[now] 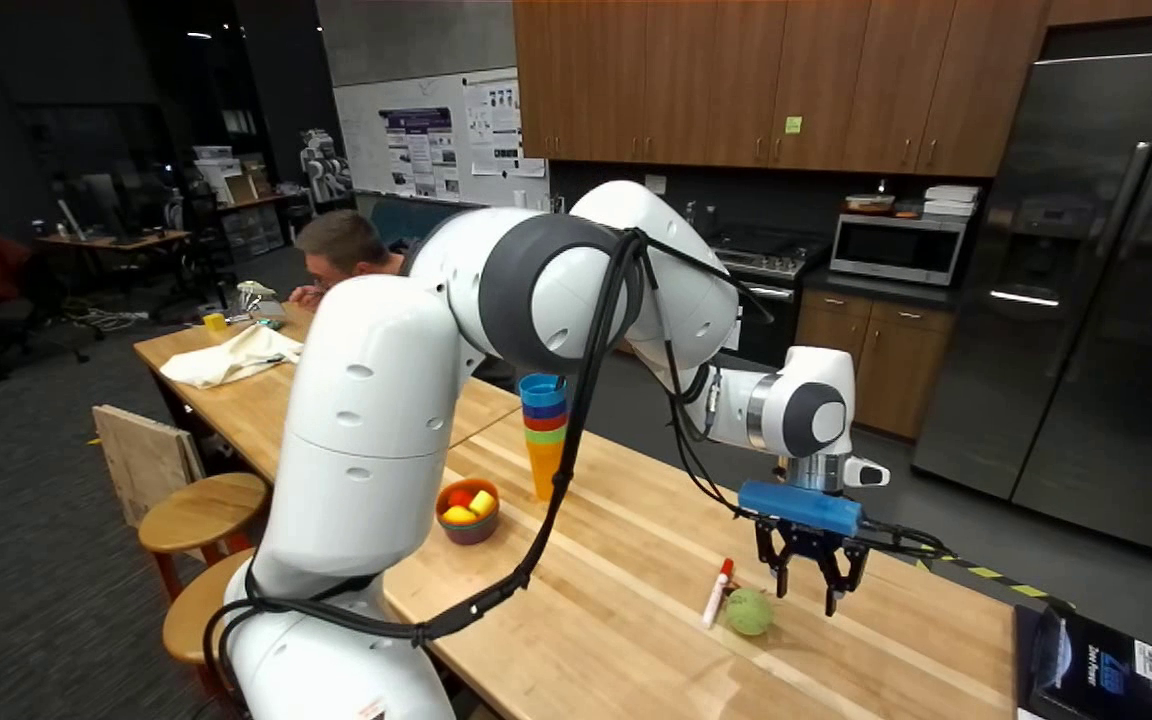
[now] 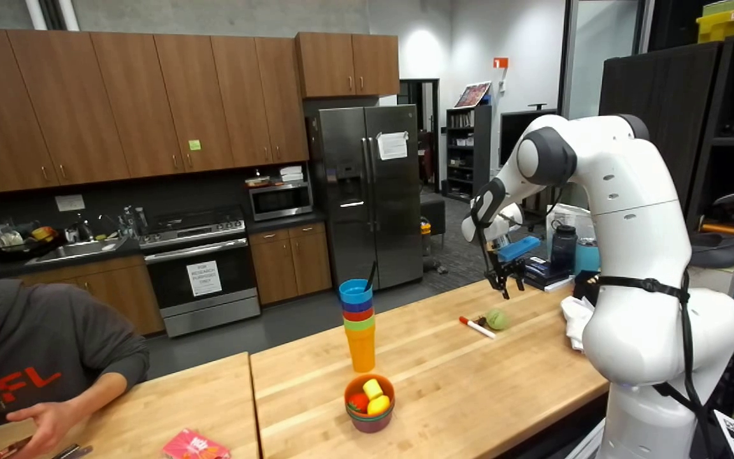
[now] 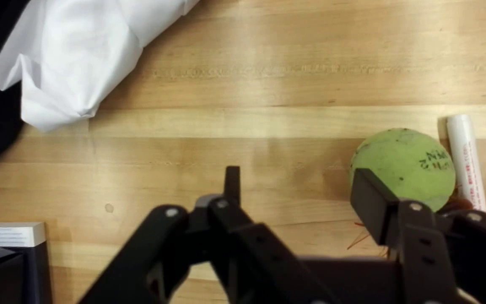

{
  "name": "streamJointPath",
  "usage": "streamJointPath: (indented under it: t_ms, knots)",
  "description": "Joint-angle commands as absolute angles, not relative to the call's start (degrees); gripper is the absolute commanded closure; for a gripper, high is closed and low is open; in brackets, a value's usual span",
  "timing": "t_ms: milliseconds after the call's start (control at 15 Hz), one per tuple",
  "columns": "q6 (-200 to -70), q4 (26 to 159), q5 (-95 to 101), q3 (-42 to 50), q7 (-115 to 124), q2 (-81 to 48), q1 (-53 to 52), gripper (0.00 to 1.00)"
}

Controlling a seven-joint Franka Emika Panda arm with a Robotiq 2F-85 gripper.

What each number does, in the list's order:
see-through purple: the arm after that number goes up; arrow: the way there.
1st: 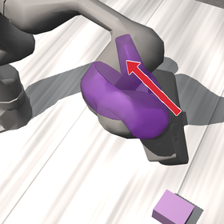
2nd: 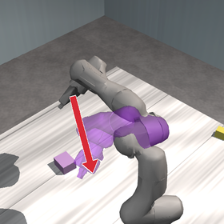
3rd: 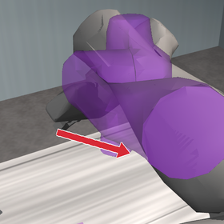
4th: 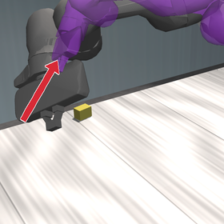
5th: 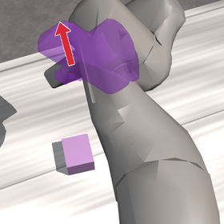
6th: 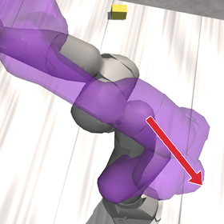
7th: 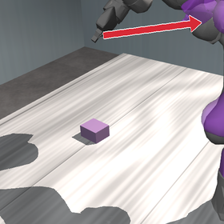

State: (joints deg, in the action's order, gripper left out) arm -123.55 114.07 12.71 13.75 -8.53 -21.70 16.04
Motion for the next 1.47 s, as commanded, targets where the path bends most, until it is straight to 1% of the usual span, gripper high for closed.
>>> streamJointPath:
  t_ms: [0, 200, 333, 1400]
  knots:
    - [-123.4, 109.8, 12.3, 14.5, -6.9, -24.9, 16.8, 0.63]
    - [-124.8, 108.2, 14.1, 15.5, -4.9, -26.9, 16.6, 0.87]
    - [-126.2, 107.8, 15.4, 16.1, -3.5, -28.1, 16.3, 1.0]
    - [-130.0, 109.1, 15.8, 14.6, -2.0, -29.5, 14.4, 1.0]
